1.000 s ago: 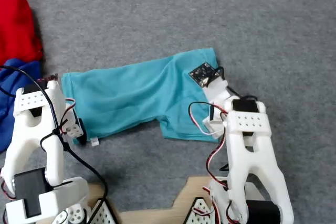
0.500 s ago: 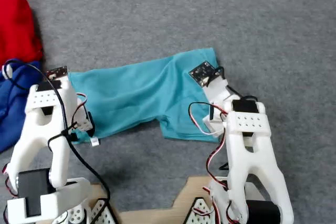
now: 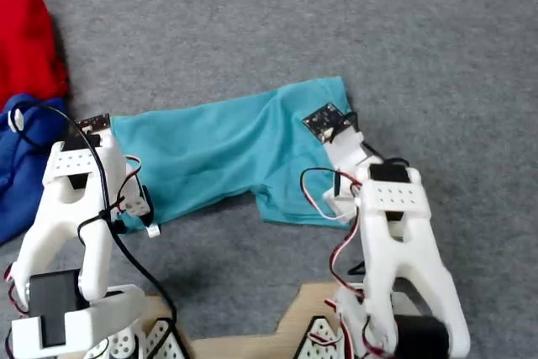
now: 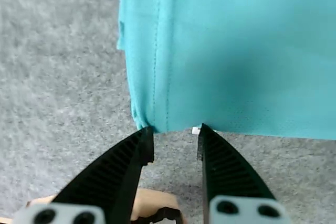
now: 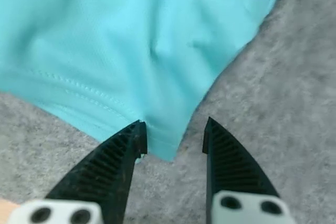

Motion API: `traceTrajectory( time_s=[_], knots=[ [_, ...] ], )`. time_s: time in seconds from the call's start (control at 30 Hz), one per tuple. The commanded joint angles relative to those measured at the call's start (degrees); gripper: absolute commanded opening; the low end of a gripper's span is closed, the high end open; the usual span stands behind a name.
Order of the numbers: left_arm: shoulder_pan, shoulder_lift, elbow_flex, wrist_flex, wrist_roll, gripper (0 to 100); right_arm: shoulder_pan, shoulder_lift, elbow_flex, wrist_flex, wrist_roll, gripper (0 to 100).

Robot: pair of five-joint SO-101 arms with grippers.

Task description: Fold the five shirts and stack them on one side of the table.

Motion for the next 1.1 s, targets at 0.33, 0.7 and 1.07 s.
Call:
traceTrajectory(
  time_s=[0.33, 0.7, 1.07],
  knots=[
    [0.9, -1.5, 2.5, -2.3, 0.4, 15, 2.6, 14.2, -6.6, -0.3, -3.6, 9.4],
    [0.9, -1.5, 1.9, -6.1, 0.6, 3, 2.6, 14.2, -6.7, -0.4, -5.5, 9.1],
    [1.0, -1.5, 1.3, -8.4, 0.7, 2, 2.6, 13.9, -6.8, -0.5, -5.6, 2.1]
  ],
)
